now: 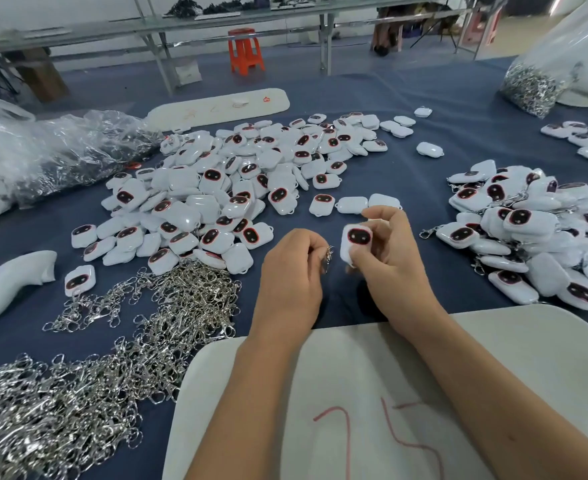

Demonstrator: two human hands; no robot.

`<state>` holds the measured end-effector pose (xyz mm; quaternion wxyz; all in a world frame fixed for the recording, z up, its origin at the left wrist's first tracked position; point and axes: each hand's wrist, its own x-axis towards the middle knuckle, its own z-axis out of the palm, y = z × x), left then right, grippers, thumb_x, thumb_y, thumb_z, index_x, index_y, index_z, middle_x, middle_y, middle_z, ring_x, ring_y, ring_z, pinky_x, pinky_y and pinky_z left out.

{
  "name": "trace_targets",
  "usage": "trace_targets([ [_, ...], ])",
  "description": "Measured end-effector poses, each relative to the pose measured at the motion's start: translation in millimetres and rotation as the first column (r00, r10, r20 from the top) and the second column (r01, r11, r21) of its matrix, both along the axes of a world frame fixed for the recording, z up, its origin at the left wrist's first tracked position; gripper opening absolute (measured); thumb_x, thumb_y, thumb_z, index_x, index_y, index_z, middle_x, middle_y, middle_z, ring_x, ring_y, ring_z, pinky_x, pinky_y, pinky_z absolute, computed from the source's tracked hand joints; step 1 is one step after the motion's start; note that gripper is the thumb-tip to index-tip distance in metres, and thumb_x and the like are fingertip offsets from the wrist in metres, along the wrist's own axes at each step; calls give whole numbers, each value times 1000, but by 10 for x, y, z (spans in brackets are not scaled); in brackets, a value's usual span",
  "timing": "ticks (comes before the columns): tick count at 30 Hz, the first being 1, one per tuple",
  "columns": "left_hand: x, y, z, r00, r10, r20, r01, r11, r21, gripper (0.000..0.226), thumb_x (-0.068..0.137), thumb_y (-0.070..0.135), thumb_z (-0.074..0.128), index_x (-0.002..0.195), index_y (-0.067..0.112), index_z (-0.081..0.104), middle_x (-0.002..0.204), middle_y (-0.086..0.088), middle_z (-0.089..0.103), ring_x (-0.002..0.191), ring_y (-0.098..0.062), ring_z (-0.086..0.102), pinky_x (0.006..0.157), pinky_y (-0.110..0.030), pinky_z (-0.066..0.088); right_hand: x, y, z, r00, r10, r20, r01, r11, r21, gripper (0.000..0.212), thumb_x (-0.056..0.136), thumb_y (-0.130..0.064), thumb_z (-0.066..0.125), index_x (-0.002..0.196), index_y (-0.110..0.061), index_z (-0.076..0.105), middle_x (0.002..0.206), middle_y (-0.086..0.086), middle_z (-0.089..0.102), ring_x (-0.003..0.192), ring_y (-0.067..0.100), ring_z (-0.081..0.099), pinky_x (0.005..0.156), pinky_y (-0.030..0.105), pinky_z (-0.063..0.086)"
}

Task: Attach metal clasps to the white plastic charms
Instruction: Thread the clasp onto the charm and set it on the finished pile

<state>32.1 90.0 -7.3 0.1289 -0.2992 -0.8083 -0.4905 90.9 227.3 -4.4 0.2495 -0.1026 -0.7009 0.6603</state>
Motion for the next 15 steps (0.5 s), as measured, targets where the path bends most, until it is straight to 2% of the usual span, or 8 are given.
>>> trace_targets([
  [3,5,13,-11,999,-19,30,19,999,-28,20,95,1,56,82,16,59,76,7,60,72,-12,58,68,-27,46,-12,59,-21,998,-64,-30,62,997,-38,29,96,-2,68,118,-20,64,105,1,76,93,12,70,85,30,56],
  [6,4,10,-13,999,-36,40,37,999,-17,19,95,1,56,83,16,59,76,7,61,72,-12,59,69,-28,47,-17,95,-36,998,-63,-30,61,996,-61,24,98,-9,69,117,-23,73,98,-6,76,82,11,67,77,29,54],
  [9,8,8,-15,997,-58,57,60,998,-26,19,94,1,56,83,16,60,76,7,61,72,-13,59,68,-29,47,-29,90,-29,994,-91,-59,74,965,-250,38,98,-4,69,125,-31,70,99,3,70,83,12,68,74,29,62],
  [12,33,22,-8,993,-87,75,90,995,-46,20,94,2,56,82,17,59,76,9,60,74,-13,58,67,-26,46,-36,91,-22,991,-128,-46,110,954,-280,22,94,-2,73,107,-18,78,92,6,69,84,17,70,73,34,64],
  [14,53,37,-6,991,-109,77,113,992,-48,20,94,2,55,82,17,58,76,9,59,75,-13,56,66,-25,44,-33,75,-24,983,-186,-10,179,960,-213,4,92,-11,78,94,-15,76,85,8,71,72,17,70,61,29,61],
  [15,64,45,-8,990,-120,79,125,991,-54,20,94,2,54,82,17,58,77,9,59,75,-14,56,66,-27,45,-34,63,-34,976,-219,2,216,960,-178,5,91,-15,79,91,-14,74,84,10,71,65,18,69,55,27,57],
])
